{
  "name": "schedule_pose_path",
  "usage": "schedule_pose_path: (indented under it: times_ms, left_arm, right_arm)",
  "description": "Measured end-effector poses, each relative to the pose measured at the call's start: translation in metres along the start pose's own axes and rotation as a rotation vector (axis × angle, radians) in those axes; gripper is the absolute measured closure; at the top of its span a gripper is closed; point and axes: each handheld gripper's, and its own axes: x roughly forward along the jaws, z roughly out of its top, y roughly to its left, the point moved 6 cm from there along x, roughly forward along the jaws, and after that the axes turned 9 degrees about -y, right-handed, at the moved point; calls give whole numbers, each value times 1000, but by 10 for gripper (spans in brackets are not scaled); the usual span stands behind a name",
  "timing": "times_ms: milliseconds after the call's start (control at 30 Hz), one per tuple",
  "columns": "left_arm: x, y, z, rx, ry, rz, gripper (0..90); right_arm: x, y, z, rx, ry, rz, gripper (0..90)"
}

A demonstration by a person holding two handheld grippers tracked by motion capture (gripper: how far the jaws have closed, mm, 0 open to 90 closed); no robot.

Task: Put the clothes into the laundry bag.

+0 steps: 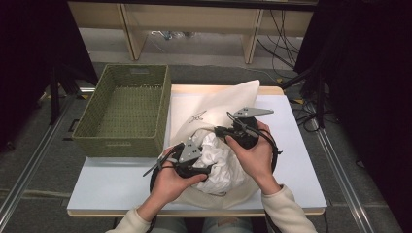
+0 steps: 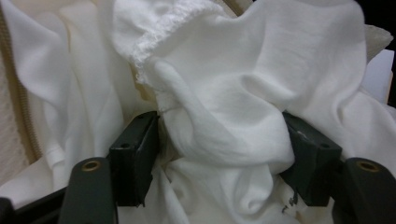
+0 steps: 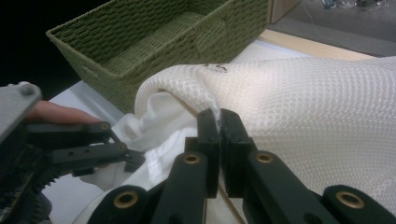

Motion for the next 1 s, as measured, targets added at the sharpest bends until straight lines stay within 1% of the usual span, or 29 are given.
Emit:
schedule_pose_path:
  times_ms: [67,100,133,167,200,233,267,300,333,367,400,433,467,500,533,567,600,633,700,733,767,800,833,867,900,933,967,1000]
  left_arm:
    - [2,1,0,18,2,-4,344]
    - [2,1,0,19,3,-2,345]
    - [2,1,0,23,3,0,350]
    - [2,1,-1,10,1,9,355]
    - [2,3,-1,29,14,5,362]
    - [3,3,-2,18,1,14,368]
    - [4,3,-2,23,1,7,373]
    - [4,4,-3,22,10,11,379]
    - [4,5,-3,38,18,10,385]
    - [5,6,-4,32,27,14,391]
    - [7,5,-4,20,12,22,397]
    - [8,6,-4,21,16,20,401]
    - [8,6,-4,30,19,18,405]
    - [9,7,-4,35,11,14,407]
    - [9,7,-4,38,19,14,407]
    - [9,6,-4,22,17,17,408]
    - [10,6,-4,29,10,18,408]
    - [9,8,-5,41,32,15,409]
    - [10,8,-5,37,30,15,412]
    - [11,8,-5,33,30,19,414]
    - [12,8,-5,29,20,21,416]
    - [12,8,-5,38,27,23,419]
    - [13,8,-5,33,21,20,423]
    - [13,8,-6,26,29,29,426]
    - [14,8,-6,33,24,26,429]
    - [15,7,-6,32,22,30,432]
    - [14,8,-7,45,35,26,435]
    - [14,9,-7,44,35,29,437]
  right_arm:
    - [0,-1,0,-4,-1,1,886]
    - [0,-1,0,3,-1,-4,886]
    - [-1,0,0,7,5,0,886]
    - [-1,-1,0,-5,1,-1,886]
    - [-1,0,0,5,4,-2,886]
    - [0,0,0,3,-2,0,886]
    - [0,-1,0,-5,-2,-9,886]
    - [0,1,0,0,6,1,886]
    - [0,1,-1,0,9,0,886]
    - [0,1,-1,2,11,2,886]
    - [0,1,-1,1,11,1,886]
    - [0,1,-1,-4,12,0,886]
    - [1,-1,-1,-13,10,-6,886]
    - [1,-1,-1,-14,7,-6,886]
    - [1,-1,-2,-9,14,-9,886]
    - [1,-1,-2,-10,14,-10,886]
    - [2,0,-2,2,16,-1,886]
    - [2,-1,-2,-5,14,-1,886]
    - [3,-1,-3,7,15,3,886]
    - [2,-1,-3,8,23,-5,886]
    - [3,-2,-3,6,22,-5,886]
    - [3,-2,-3,6,23,-7,886]
    - [3,-1,-4,13,30,-9,886]
    - [4,-2,-4,9,20,-16,886]
    - [3,-2,-4,4,27,-20,887]
    - [4,-2,-5,4,25,-10,887]
    - [4,-2,-5,-3,24,-6,887]
    - [4,-1,-5,4,27,-10,887]
